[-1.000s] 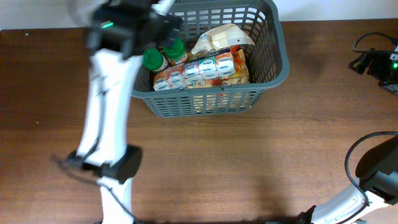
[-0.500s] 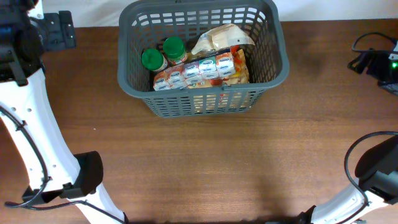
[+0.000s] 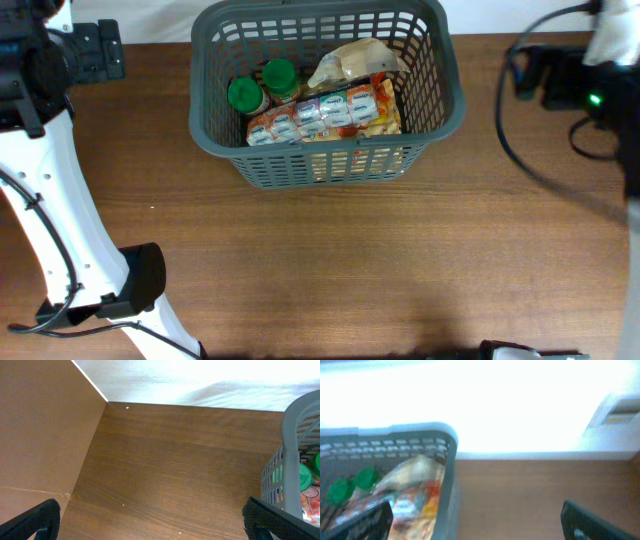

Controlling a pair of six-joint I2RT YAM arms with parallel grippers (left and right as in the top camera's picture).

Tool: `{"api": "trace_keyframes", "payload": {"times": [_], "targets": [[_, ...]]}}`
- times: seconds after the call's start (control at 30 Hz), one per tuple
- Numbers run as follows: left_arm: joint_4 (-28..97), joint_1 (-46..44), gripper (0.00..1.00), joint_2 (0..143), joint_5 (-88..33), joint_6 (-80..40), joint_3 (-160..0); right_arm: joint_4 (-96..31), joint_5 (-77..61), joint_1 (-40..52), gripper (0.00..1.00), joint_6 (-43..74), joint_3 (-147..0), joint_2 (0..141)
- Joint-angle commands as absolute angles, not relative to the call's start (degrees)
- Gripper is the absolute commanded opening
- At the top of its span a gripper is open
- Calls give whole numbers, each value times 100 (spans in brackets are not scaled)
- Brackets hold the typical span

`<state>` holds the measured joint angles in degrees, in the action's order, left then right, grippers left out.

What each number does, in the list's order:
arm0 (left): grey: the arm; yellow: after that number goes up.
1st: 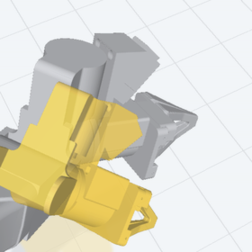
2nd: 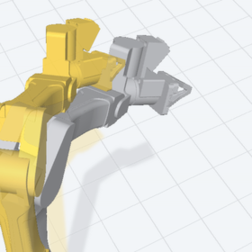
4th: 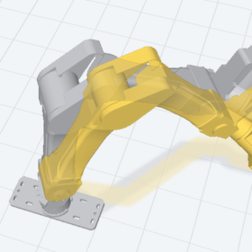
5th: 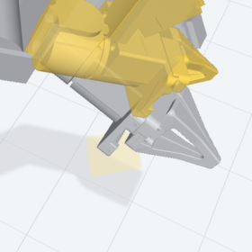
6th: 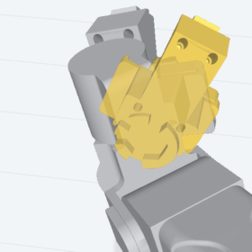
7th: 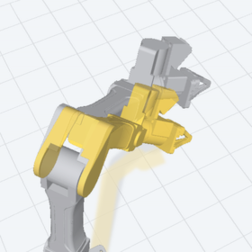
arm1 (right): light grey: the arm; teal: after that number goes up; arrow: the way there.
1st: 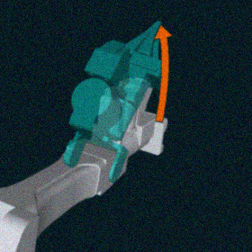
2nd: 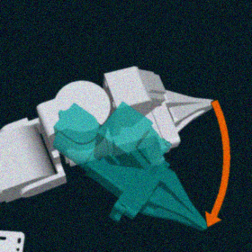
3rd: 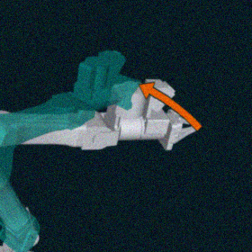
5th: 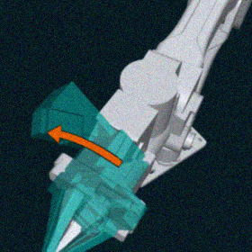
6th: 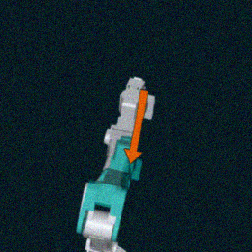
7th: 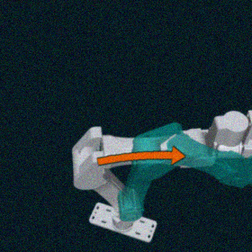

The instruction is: Pack container

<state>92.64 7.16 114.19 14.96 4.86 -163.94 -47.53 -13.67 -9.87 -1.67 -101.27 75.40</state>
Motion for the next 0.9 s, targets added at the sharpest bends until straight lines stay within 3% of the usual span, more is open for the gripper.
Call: {"api": "trace_keyframes", "payload": {"times": [0.0,0.2,0.4,0.63,0.87], "targets": [[9268,729,99,11424,1455,410,-16392,-3439,-705,-1138,99,-266,-8455,6300],[9268,729,99,11424,1455,410,-16392,-683,-657,-1326,99,-252,-4372,3214],[9268,729,99,11424,1455,410,-16392,-668,-703,-1194,99,-250,-2165,1192],[9268,729,99,11424,1455,410,-16392,-611,-729,-1144,99,-250,-849,185],[9268,729,99,11424,1455,410,-16392,-534,-1133,-775,99,-255,-628,19]]}}
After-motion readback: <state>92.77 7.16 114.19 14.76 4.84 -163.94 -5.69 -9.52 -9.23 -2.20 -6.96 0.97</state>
